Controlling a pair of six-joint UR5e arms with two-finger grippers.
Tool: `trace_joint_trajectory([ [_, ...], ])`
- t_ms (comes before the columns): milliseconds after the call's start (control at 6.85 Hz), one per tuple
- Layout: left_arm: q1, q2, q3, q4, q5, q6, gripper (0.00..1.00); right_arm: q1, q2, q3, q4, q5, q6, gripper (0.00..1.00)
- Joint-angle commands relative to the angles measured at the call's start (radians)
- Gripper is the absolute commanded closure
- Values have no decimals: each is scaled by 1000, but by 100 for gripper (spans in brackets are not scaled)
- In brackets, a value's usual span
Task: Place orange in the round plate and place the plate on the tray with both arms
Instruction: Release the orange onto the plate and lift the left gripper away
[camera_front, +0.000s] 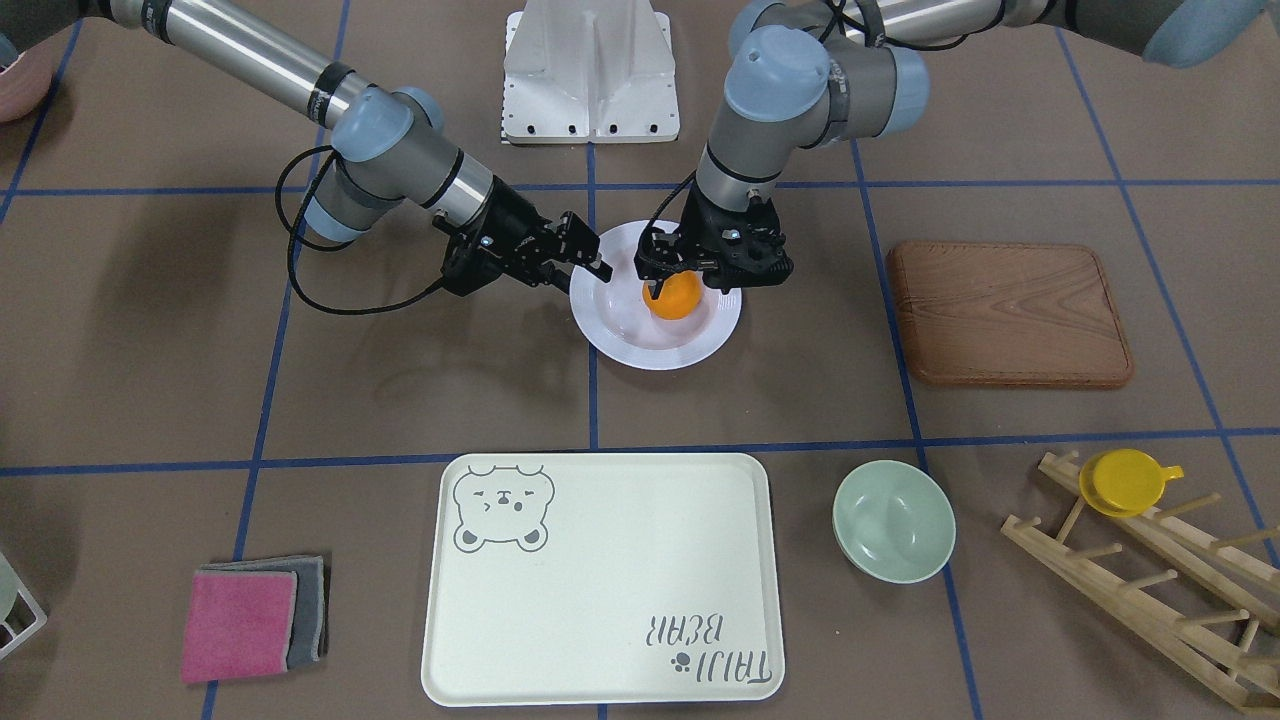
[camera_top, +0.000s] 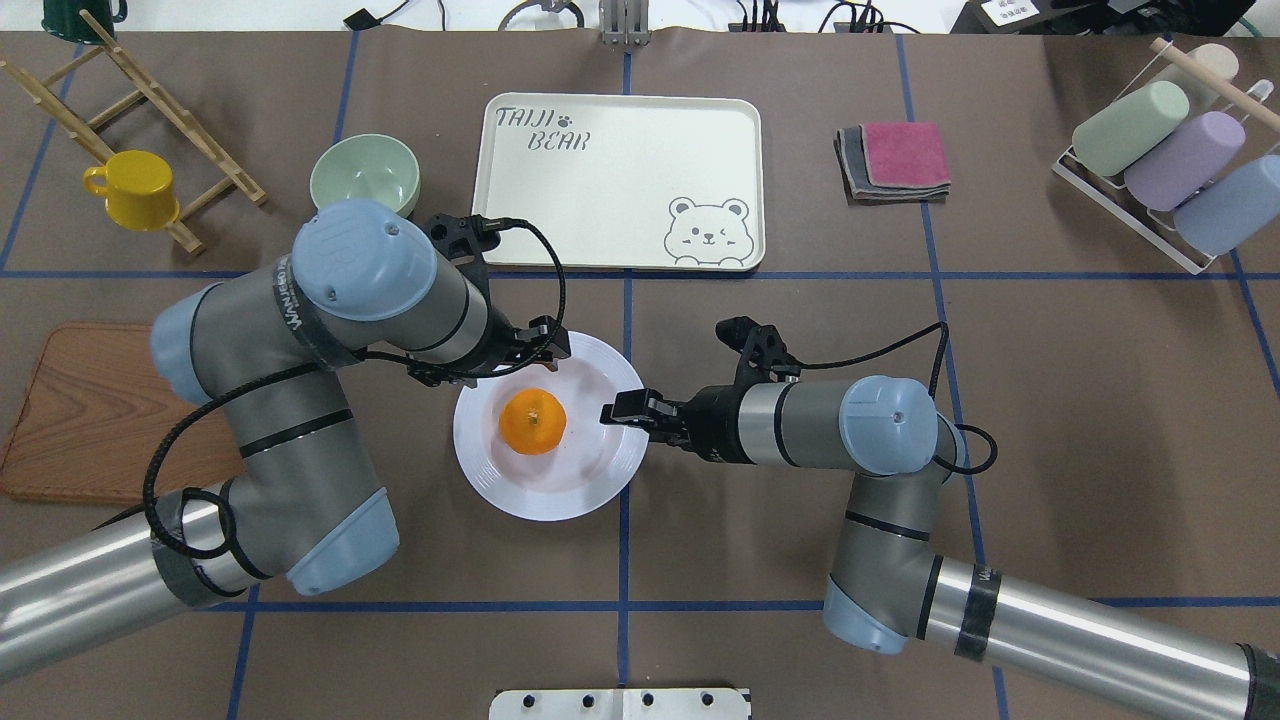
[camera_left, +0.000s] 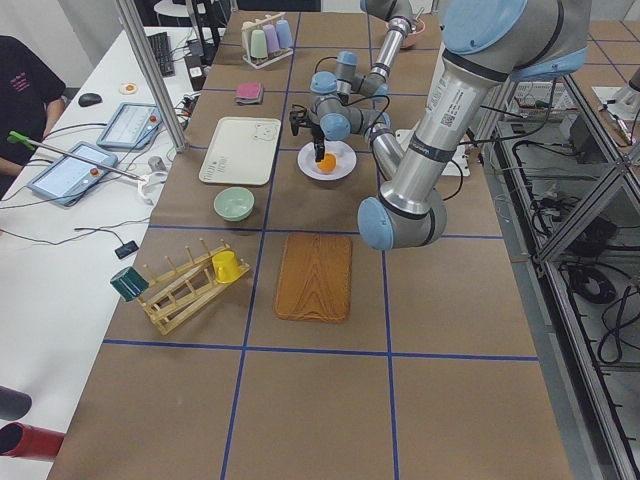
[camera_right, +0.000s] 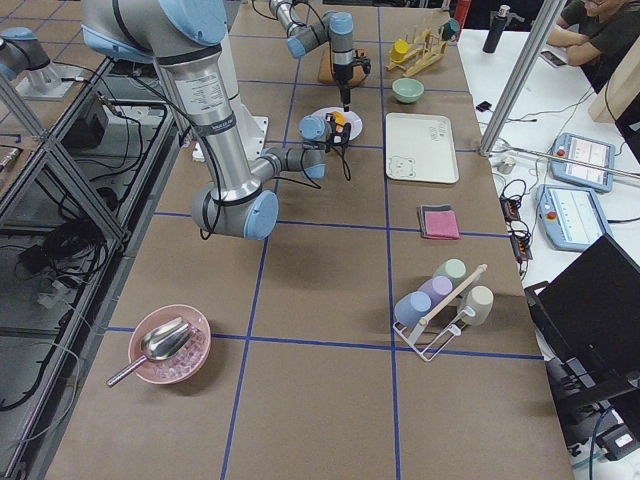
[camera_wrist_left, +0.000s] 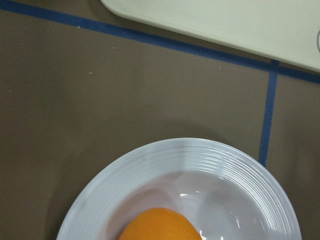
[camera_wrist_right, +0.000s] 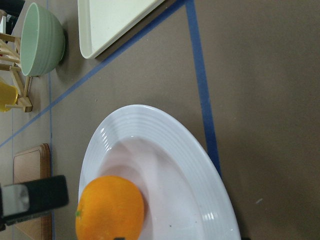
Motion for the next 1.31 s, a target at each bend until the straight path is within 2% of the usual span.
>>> trace_joint_trajectory([
  [0,-18,26,-36,3,-1,29,6,-3,0,3,5,0,0,66],
  [146,-35,27,-41,3,-22,33,7,-3,0,5,26,0,2,82],
  [292,-73,49,-53,6,-83,35,7,-3,0,3,53,0,8,88],
  [730,-95,69,-84,6,-105,55,8,-1,8,8,117,-1,57,93],
  [876,-96,70,-87,6,-105,55,8,-1,8,8,170,-30,105,93],
  [1022,-104,70,-88,6,-105,56,8,-1,8,8,208,-58,159,100],
  [1169,-113,72,-88,6,-106,56,8,2,8,8,230,-87,167,100],
])
